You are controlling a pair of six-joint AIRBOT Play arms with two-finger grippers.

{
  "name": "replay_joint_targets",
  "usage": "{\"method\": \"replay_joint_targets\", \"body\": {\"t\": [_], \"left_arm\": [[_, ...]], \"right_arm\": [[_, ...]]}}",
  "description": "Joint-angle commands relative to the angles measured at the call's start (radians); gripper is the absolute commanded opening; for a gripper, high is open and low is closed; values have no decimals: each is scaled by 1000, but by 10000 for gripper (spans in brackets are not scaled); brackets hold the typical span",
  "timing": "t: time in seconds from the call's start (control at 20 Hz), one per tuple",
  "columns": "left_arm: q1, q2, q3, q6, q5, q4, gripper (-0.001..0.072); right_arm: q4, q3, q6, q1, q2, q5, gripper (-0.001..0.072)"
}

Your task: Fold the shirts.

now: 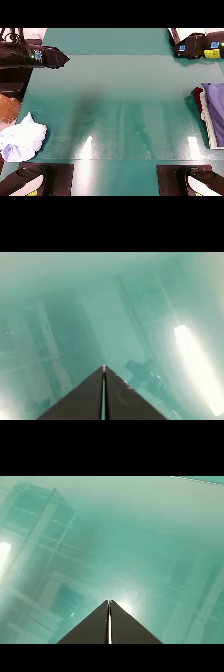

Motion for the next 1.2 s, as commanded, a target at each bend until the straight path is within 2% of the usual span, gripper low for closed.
{"method": "replay_joint_targets", "body": {"t": [0.0,0.1,0.15,0.25,0.35,0.55,0.6,0.65,0.7,0.85,1.0,1.15], "left_arm": [[0,0,0,-5,43,-3,25],[3,5,4,-5,92,12,25],[14,17,10,-5,59,23,25],[57,70,10,7,-66,111,24],[106,131,-3,-1,-214,288,24],[251,202,-171,-5,-441,477,26],[286,201,-231,-5,-465,486,66],[319,201,-306,-6,-457,486,388],[344,201,-381,-7,-428,486,625],[390,199,-607,-10,-297,508,604],[409,199,-771,-56,-171,553,603],[409,199,-823,-67,-146,558,603]], "right_arm": [[2,1,1,1,0,1,20],[2,1,1,1,0,1,20],[1,1,1,1,0,0,20],[2,1,1,1,0,3,20],[0,1,1,1,0,19,20],[0,1,0,1,0,32,20],[1,1,1,1,0,32,19],[1,1,1,1,0,32,20],[1,0,1,1,0,32,20],[0,1,0,1,0,32,20],[1,1,0,1,0,31,20],[0,1,0,1,-2,30,20]]}}
